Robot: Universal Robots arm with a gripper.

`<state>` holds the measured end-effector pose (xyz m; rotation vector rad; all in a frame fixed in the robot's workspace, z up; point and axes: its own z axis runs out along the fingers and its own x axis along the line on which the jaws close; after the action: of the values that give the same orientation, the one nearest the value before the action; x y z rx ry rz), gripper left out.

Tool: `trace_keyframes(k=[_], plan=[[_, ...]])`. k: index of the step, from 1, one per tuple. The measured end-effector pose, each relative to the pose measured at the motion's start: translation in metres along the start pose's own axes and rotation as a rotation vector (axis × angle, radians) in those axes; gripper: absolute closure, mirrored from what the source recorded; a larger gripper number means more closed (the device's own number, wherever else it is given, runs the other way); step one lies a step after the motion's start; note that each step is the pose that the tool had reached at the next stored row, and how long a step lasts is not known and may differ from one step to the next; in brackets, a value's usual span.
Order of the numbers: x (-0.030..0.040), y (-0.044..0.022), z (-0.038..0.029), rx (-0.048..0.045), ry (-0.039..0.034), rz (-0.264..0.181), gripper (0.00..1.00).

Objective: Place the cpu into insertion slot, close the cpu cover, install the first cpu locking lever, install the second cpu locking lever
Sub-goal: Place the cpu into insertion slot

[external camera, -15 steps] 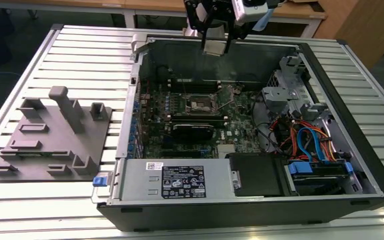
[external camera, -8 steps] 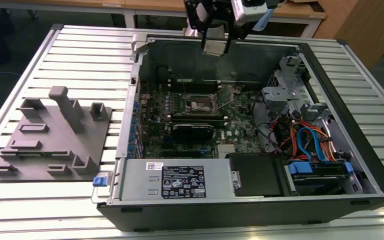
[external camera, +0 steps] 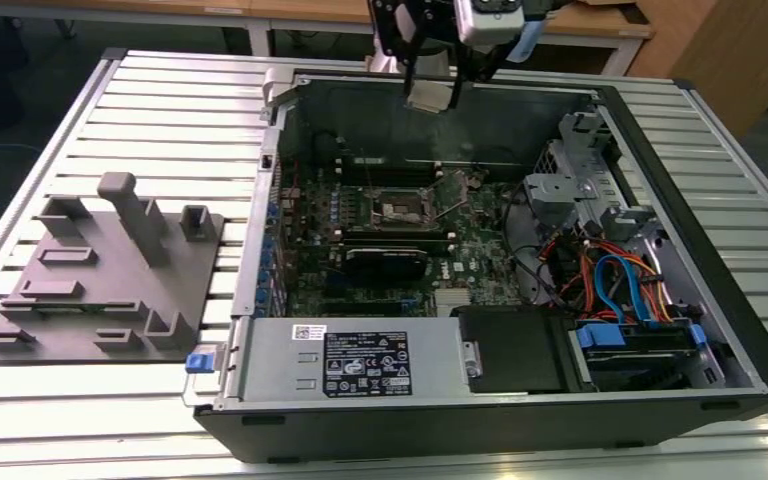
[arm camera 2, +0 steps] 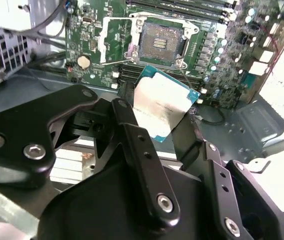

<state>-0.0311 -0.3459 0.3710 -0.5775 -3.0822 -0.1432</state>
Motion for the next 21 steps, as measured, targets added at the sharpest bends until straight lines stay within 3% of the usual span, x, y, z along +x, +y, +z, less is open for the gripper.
trace_keyframes(k=[21], plan=[[0.0, 0.0, 0.0001, -0.0008, -0.0032, 0.036, 0.46]])
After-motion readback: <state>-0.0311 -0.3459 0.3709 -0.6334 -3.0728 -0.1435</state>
